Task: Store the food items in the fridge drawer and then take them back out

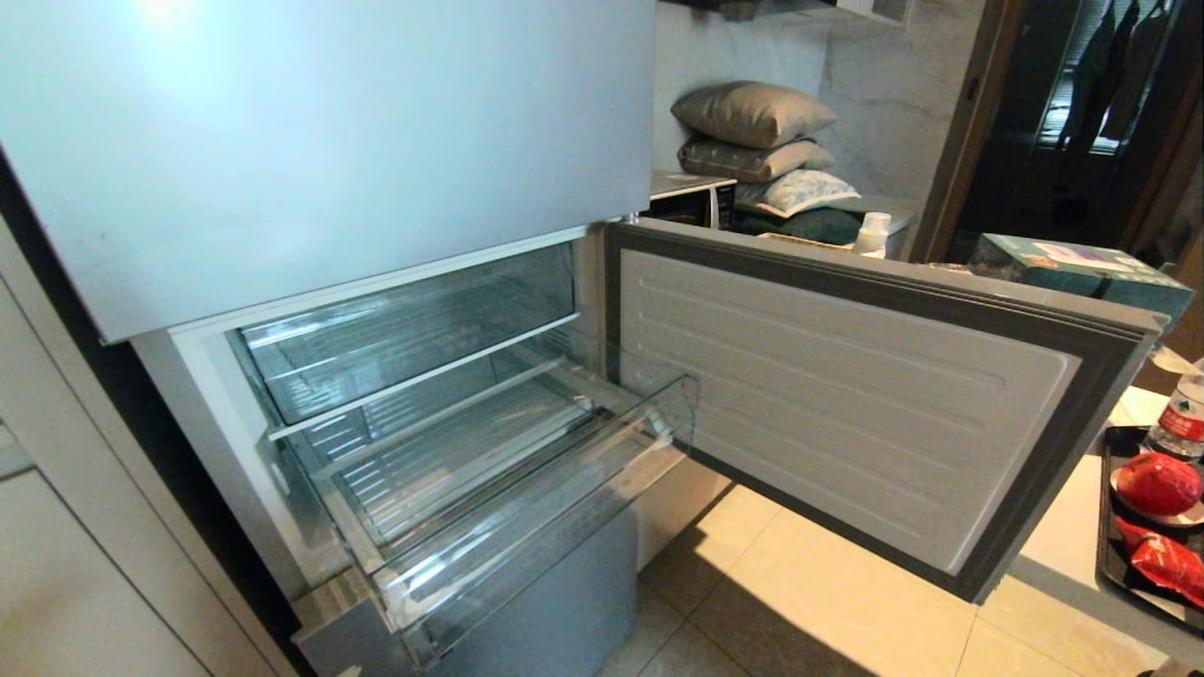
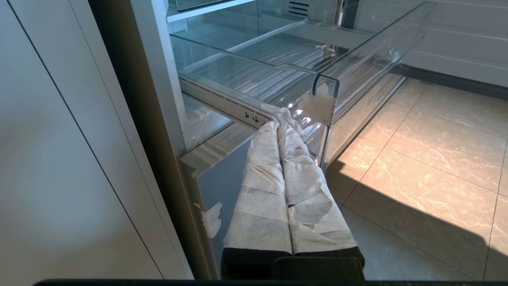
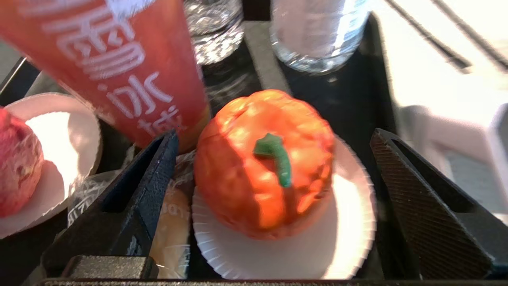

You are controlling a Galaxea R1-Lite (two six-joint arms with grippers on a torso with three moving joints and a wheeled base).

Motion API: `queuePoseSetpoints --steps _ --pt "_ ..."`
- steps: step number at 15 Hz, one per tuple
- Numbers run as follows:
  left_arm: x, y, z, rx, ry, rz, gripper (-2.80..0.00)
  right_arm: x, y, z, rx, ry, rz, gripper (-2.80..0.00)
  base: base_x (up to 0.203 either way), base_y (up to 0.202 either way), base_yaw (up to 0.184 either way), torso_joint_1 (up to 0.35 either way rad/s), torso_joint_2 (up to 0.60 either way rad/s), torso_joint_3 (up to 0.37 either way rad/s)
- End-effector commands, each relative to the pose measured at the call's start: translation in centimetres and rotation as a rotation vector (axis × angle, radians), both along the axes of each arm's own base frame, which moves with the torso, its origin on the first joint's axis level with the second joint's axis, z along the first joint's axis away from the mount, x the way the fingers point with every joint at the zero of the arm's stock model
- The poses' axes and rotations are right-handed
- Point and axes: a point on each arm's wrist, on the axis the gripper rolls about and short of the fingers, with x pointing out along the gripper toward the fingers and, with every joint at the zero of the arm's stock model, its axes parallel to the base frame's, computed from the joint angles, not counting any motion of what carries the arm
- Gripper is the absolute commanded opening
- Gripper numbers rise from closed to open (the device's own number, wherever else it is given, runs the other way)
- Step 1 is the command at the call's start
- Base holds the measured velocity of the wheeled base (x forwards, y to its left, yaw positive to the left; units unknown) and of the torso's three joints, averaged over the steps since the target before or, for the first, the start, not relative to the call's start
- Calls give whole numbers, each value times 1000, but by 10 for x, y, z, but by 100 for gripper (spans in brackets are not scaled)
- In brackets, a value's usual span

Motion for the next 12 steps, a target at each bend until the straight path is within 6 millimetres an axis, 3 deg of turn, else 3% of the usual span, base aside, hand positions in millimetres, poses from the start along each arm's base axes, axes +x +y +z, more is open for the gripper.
queuePoseSetpoints --steps 1,10,11,12 --pt "0 0 0 0 0 1 -280 2 -1 -6 6 -4 18 0 0 0 0 0 0 0" --pt "0 0 0 0 0 1 -280 3 -5 -25 40 7 14 0 0 0 0 0 0 0" --pt "0 0 0 0 0 0 -280 3 -5 -25 42 7 14 -280 0 0 0 0 0 0" --pt "0 0 0 0 0 0 -280 4 -5 -26 42 6 12 -280 0 0 0 0 0 0"
